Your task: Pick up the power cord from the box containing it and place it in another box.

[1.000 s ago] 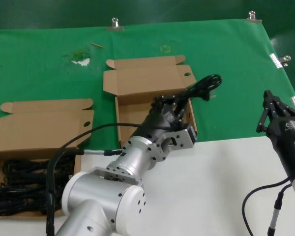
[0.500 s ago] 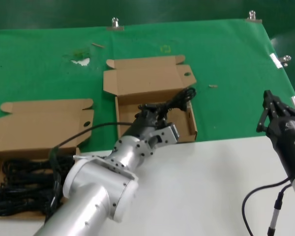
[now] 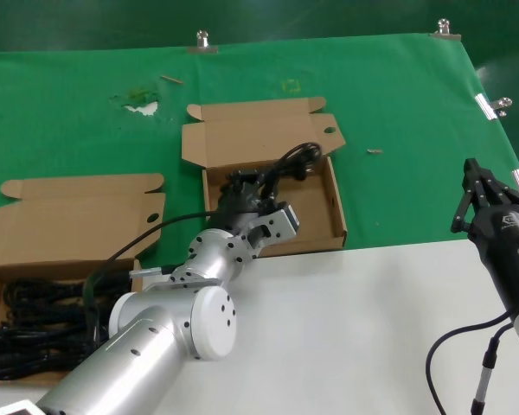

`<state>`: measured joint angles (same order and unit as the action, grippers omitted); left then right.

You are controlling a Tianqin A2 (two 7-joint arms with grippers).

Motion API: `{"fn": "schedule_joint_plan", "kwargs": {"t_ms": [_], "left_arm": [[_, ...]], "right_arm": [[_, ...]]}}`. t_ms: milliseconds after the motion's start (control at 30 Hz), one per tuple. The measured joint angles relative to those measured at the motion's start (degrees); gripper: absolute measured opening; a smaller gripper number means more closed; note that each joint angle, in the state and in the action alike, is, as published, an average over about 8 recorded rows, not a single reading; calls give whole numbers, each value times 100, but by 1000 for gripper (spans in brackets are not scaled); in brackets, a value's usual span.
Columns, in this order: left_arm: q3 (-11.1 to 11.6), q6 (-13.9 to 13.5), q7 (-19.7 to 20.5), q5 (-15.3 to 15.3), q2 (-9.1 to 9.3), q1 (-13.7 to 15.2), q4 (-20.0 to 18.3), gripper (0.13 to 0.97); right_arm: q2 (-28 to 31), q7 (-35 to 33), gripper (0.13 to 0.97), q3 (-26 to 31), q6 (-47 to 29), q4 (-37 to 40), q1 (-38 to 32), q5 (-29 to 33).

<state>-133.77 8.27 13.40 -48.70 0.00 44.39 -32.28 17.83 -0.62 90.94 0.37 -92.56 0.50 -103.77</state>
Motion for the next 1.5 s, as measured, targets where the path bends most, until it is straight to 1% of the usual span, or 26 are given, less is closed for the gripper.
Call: {"fn": "schedule_joint_plan", "kwargs": {"t_ms": [100, 300, 333, 400, 467, 500, 567, 633, 700, 767, 800, 833, 967, 1067, 1100, 1167, 1233, 1333, 1367, 1400, 1500], "left_arm": [[-234, 163, -648, -867, 0, 74, 119, 219], [-661, 367, -1797, -2468, 0, 163, 269, 285], [-703, 382, -1975, -2701, 0, 167, 279, 296], [-713, 390, -2355, -3125, 0, 154, 263, 307], [-620, 370, -2751, -3462, -5, 105, 178, 307], [-539, 352, -2954, -3609, -12, 66, 102, 307], [-317, 301, -3334, -3849, -44, -45, -134, 346], [-67, 245, -3653, -4052, -101, -187, -491, 384], [182, 194, -3877, -4234, -185, -353, -951, 423], [411, 144, -3963, -4377, -289, -527, -1463, 461], [523, 117, -3961, -4430, -345, -616, -1729, 461], [629, 87, -3932, -4475, -400, -702, -1996, 487], [1066, -72, -3617, -4598, -640, -1051, -3036, 592], [1345, -196, -3331, -4761, -867, -1304, -3802, 670], [1411, -219, -3245, -4852, -964, -1381, -4057, 670], [1468, -210, -3112, -5127, -1208, -1517, -4566, 711], [1462, -162, -3016, -5424, -1457, -1621, -5002, 752], [1400, -62, -2939, -5786, -1745, -1711, -5433, 814], [1388, -39, -2923, -5860, -1803, -1733, -5513, 835], [1390, -31, -2911, -5894, -1831, -1750, -5554, 835], [1440, -41, -2877, -5902, -1842, -1806, -5579, 872]], "right_arm": [[0, 0, 138, 0, 0, 0, 0, 0], [0, 0, 138, 0, 0, 0, 0, 0], [0, 0, 138, 0, 0, 0, 0, 0], [0, 0, 138, 0, 0, 0, 0, 0], [0, 0, 138, 0, 0, 0, 0, 0], [0, 0, 138, 0, 0, 0, 0, 0], [0, 0, 138, 0, 0, 0, 0, 0], [0, 0, 138, 0, 0, 0, 0, 0], [0, 0, 138, 0, 0, 0, 0, 0], [0, 0, 138, 0, 0, 0, 0, 0], [0, 0, 138, 0, 0, 0, 0, 0], [0, 0, 138, 0, 0, 0, 0, 0], [0, 0, 138, 0, 0, 0, 0, 0], [0, 0, 138, 0, 0, 0, 0, 0], [0, 0, 138, 0, 0, 0, 0, 0], [0, 0, 138, 0, 0, 0, 0, 0], [0, 0, 138, 0, 0, 0, 0, 0], [0, 0, 138, 0, 0, 0, 0, 0], [0, 0, 138, 0, 0, 0, 0, 0], [0, 0, 138, 0, 0, 0, 0, 0], [-2, 1, 138, 1, -1, 2, -1, 2]]}}
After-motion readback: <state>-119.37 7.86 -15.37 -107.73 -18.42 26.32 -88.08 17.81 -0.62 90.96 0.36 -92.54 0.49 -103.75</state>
